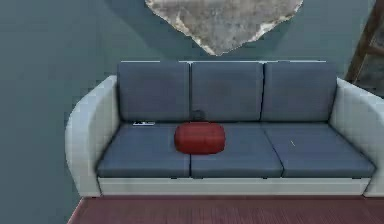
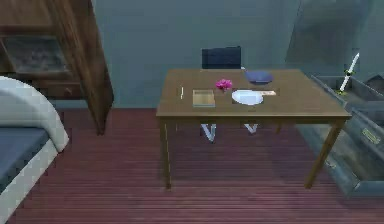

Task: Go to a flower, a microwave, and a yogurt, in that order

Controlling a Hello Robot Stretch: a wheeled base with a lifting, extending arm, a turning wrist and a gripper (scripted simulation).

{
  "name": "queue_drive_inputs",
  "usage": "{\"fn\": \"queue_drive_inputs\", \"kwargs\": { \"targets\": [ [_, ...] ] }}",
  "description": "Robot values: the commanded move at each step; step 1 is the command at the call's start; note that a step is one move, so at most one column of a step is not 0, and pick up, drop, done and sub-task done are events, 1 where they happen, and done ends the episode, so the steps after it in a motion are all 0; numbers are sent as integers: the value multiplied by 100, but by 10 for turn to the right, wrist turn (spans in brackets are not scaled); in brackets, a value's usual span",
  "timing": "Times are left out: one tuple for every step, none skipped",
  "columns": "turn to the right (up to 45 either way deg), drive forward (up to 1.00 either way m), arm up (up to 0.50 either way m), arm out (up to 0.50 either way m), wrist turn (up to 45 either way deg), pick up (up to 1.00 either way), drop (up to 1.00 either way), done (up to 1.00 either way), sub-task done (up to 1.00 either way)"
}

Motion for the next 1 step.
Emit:
{"fn": "queue_drive_inputs", "kwargs": {
  "targets": [
    [450,0,0,0,0,0,0,0,0]
  ]
}}
